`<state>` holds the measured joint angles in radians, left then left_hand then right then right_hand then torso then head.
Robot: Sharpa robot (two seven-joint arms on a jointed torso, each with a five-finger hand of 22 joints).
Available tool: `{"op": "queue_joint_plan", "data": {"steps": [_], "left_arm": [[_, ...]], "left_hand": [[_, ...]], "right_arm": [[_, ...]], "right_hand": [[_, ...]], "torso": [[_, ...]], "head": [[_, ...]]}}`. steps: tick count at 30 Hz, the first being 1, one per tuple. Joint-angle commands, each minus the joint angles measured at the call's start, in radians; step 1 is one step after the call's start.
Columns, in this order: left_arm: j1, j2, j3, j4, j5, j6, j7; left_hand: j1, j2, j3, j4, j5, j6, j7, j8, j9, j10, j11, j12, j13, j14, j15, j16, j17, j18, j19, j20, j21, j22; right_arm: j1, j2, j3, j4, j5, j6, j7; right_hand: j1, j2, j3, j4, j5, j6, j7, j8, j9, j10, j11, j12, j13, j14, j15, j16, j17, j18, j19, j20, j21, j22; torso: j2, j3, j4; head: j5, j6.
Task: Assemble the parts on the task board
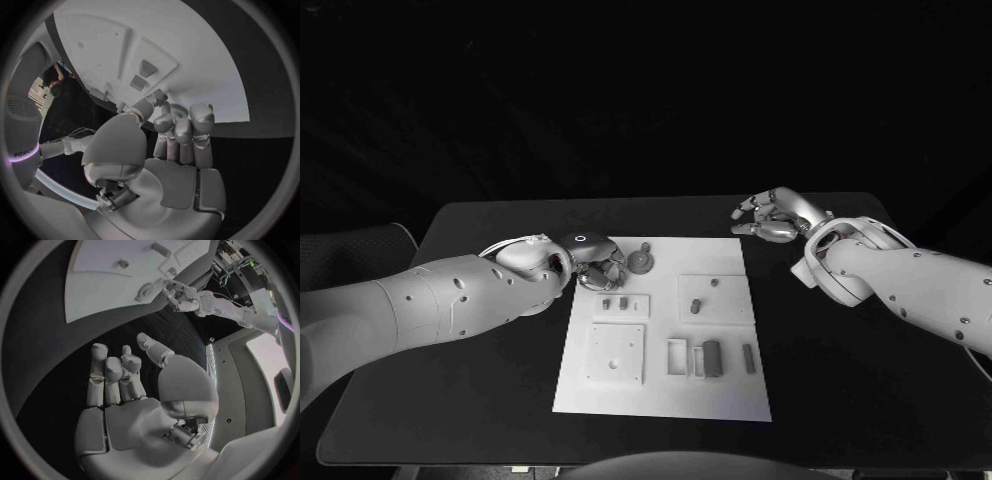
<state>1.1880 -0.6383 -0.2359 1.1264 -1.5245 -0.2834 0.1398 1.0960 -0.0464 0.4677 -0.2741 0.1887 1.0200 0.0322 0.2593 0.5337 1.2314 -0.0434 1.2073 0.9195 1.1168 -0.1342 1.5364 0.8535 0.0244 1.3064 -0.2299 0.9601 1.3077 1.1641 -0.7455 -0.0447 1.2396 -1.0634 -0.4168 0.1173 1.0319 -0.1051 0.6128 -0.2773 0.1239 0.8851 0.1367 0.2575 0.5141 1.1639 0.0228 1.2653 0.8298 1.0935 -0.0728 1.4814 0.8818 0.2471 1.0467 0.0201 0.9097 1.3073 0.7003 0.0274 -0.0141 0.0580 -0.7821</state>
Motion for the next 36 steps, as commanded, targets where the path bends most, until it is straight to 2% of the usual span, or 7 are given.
{"op": "queue_joint_plan", "data": {"steps": [1, 16, 36], "left_arm": [[0.000, 0.000, 0.000, 0.003, 0.002, 0.008, 0.005], [0.000, 0.004, 0.000, -0.007, -0.001, 0.019, -0.002], [-0.004, 0.014, 0.000, -0.011, -0.003, 0.030, 0.001]], "left_hand": [[0.003, -0.006, 0.001, -0.006, -0.001, 0.050, 0.041, 0.004, 0.002, -0.004, 0.004, -0.002, -0.001, 0.014, -0.011, -0.005, 0.001, 0.130, 0.003, -0.001, 0.003, 0.014], [0.004, -0.007, 0.001, -0.007, -0.001, 0.051, 0.041, 0.004, 0.002, -0.003, 0.003, -0.003, -0.001, 0.014, -0.011, -0.005, 0.001, 0.130, 0.003, -0.001, 0.003, 0.014], [0.005, -0.006, 0.001, -0.007, -0.001, 0.051, 0.041, 0.004, 0.002, -0.003, 0.003, -0.003, -0.001, 0.014, -0.012, -0.006, 0.002, 0.129, 0.003, -0.001, 0.003, 0.014]], "right_arm": [[0.000, 0.001, 0.000, -0.001, -0.006, 0.009, 0.005], [0.000, 0.001, 0.000, 0.000, -0.006, 0.009, 0.004], [0.000, 0.002, 0.000, 0.000, -0.006, 0.008, 0.004]], "right_hand": [[-0.011, -0.002, -0.002, 0.006, 0.006, -0.003, 0.007, -0.006, 0.000, -0.003, 0.007, 0.004, 0.001, 0.006, -0.002, 0.000, -0.002, 0.015, 0.008, -0.001, -0.003, 0.016], [-0.011, -0.002, -0.002, 0.006, 0.006, -0.003, 0.007, -0.006, 0.000, -0.003, 0.007, 0.004, 0.001, 0.006, -0.002, 0.000, -0.002, 0.015, 0.008, -0.001, -0.003, 0.016], [-0.011, -0.002, -0.002, 0.006, 0.005, -0.003, 0.007, -0.006, 0.000, -0.003, 0.007, 0.004, 0.001, 0.006, -0.002, 0.000, -0.002, 0.015, 0.008, -0.001, -0.003, 0.016]], "torso": [[0.000, 0.0003, -0.0009], [0.000, 0.0017, -0.0012], [0.001, 0.0007, -0.0009]], "head": [[-0.001, 0.002], [0.001, 0.002], [-0.002, -0.003]]}}
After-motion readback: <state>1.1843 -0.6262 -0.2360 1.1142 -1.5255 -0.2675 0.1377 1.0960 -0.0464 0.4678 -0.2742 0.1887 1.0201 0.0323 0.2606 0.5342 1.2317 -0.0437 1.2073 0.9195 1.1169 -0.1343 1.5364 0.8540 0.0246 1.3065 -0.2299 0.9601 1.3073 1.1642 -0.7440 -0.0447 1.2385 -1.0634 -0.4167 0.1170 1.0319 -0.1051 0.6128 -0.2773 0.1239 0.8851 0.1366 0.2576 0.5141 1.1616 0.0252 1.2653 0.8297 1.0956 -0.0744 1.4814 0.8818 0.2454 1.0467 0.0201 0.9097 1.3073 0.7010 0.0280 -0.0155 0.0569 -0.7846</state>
